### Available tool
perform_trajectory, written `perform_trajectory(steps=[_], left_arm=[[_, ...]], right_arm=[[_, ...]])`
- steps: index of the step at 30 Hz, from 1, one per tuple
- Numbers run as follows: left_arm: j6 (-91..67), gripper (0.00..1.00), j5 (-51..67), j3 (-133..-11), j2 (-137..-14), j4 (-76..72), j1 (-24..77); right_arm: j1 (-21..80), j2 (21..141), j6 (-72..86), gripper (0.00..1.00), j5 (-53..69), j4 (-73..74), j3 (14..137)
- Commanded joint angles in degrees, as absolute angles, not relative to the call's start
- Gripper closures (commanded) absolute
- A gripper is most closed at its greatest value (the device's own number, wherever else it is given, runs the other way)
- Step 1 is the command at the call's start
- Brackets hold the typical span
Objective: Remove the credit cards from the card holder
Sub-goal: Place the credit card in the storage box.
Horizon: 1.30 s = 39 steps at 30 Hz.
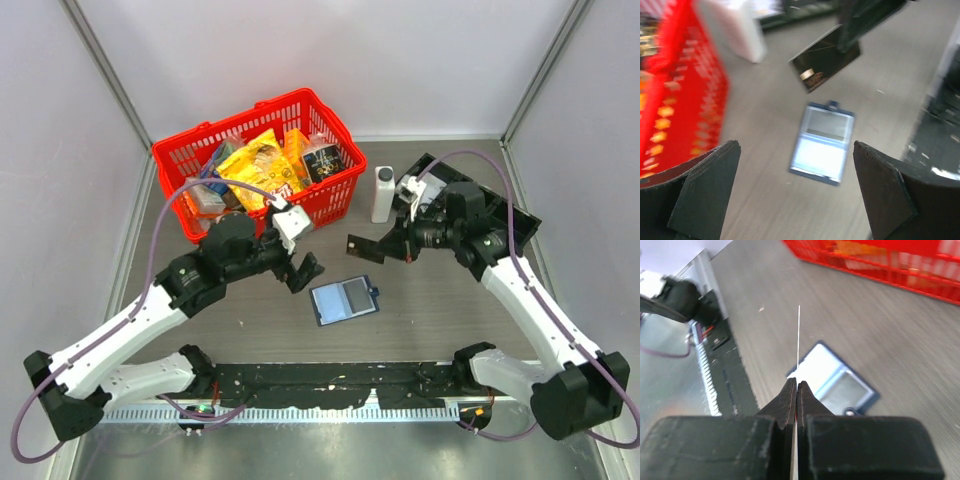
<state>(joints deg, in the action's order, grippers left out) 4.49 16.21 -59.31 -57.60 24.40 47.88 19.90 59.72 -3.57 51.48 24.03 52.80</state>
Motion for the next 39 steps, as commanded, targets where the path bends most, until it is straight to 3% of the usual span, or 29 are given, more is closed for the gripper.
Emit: perform_trajectory(steps=[1, 9, 18, 28, 39], left_arm=[[0.5, 0.0, -11.4, -55.6, -53.2, 11.6, 47.7], [-1.3, 0.0, -33.5, -51.8, -51.0, 6.2, 47.6], [1.8, 0.0, -37.3, -49.0, -48.4, 2.3, 47.5], [3.8, 0.0, -38.8, -48.3, -48.1, 1.0, 47.5], [5.9, 0.0, -39.4, -47.1, -47.3, -1.1, 47.5]], right_arm=[[14.8, 63.4, -0.4, 0.99, 42.0, 26.2, 58.2], [2.0, 70.7, 8.5, 0.99, 26.1, 26.8, 59.6], [-9.9, 75.4, 13.6, 0.99, 7.9, 19.9, 60.3], [-12.7, 93.1, 11.7, 0.99, 14.3, 21.1, 70.9], [-12.8, 104.1, 8.3, 0.99, 24.7, 30.5, 78.3]])
